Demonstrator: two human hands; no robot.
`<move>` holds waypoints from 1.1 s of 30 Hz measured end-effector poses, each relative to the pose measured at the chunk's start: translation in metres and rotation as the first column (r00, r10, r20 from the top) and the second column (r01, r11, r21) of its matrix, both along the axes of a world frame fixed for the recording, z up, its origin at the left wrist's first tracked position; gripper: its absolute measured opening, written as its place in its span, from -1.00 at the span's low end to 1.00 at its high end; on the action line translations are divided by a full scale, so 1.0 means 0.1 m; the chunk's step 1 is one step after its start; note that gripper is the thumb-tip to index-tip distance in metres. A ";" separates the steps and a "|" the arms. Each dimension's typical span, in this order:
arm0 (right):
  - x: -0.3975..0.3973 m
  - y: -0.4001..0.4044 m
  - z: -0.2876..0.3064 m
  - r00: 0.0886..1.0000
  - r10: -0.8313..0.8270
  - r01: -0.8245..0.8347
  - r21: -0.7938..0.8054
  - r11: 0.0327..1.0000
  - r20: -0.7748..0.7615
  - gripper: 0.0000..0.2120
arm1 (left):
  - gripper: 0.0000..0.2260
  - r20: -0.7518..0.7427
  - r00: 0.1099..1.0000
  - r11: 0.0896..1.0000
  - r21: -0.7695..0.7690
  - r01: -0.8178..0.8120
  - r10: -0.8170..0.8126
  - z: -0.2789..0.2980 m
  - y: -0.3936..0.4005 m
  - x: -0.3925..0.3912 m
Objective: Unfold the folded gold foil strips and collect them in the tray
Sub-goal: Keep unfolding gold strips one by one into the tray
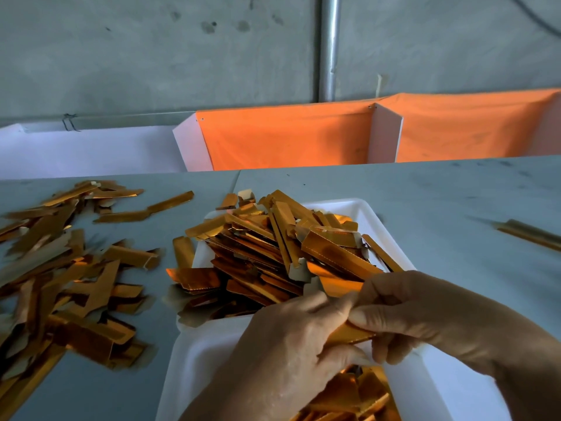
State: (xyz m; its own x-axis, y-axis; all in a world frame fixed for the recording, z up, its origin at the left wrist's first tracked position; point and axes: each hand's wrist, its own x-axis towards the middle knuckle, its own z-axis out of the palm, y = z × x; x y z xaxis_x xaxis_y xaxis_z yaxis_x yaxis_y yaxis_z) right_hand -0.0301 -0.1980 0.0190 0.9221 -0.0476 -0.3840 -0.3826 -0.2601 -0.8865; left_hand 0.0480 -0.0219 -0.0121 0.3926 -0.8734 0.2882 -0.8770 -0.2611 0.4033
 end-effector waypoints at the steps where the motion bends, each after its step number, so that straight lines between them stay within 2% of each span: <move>1: 0.00 0.00 0.00 1.000 0.012 -0.012 0.001 1.000 -0.009 -0.70 | -0.39 -0.018 1.000 1.000 0.016 0.004 -0.004 0.00 0.01 0.01; 4: 0.01 -0.01 0.00 0.996 0.066 -0.068 -0.037 0.997 -0.052 -0.77 | -0.34 -0.114 0.993 0.996 0.082 0.023 -0.013 0.00 0.01 0.03; 6: 0.03 0.00 0.00 0.991 0.084 -0.091 -0.069 0.993 -0.101 -0.83 | -0.34 -0.189 0.982 0.982 0.184 0.045 -0.010 0.01 -0.01 0.02; 8: 0.05 0.01 -0.01 0.987 0.092 -0.105 -0.093 0.990 -0.129 -0.84 | -0.39 -0.252 0.968 0.964 0.258 0.070 -0.002 0.03 -0.02 0.03; 11: 0.04 0.02 -0.04 0.986 0.099 -0.123 -0.182 0.976 -0.135 -0.78 | -0.51 -0.320 0.948 0.958 0.273 0.088 0.004 0.06 0.00 0.05; 13: 0.04 0.02 -0.05 0.996 0.055 -0.069 -0.206 0.976 -0.071 -0.79 | -0.57 -0.355 0.935 0.938 0.325 0.118 0.006 0.04 0.01 0.04; 15: 0.05 0.03 -0.05 0.995 -0.068 0.079 -0.152 0.985 0.075 -0.86 | -0.61 -0.414 0.910 0.930 0.342 0.137 0.018 0.02 0.03 0.02; 18: 0.13 0.10 -0.05 0.935 -0.211 0.248 -0.098 0.964 0.286 -0.94 | -0.58 -0.461 0.887 0.955 0.273 0.115 0.024 0.03 0.06 0.01; 20: 0.18 0.19 -0.09 0.918 -0.190 0.246 -0.125 0.961 0.347 -0.95 | -0.57 -0.427 0.904 0.982 0.182 0.055 0.029 0.03 0.09 0.04; 25: 0.26 0.27 -0.14 0.861 -0.231 0.303 -0.092 0.948 0.453 -0.92 | -0.75 -0.254 0.964 0.989 -0.102 -0.105 0.076 0.08 0.07 0.02; 29: 0.28 0.30 -0.18 0.806 -0.316 0.405 -0.077 0.911 0.500 -0.88 | -0.81 -0.102 0.973 0.955 -0.196 -0.224 0.208 0.08 0.06 0.03; 33: 0.29 0.36 -0.18 0.819 -0.284 0.386 -0.113 0.915 0.500 -0.89 | -0.82 -0.050 0.959 0.937 -0.202 -0.285 0.280 0.03 0.01 0.03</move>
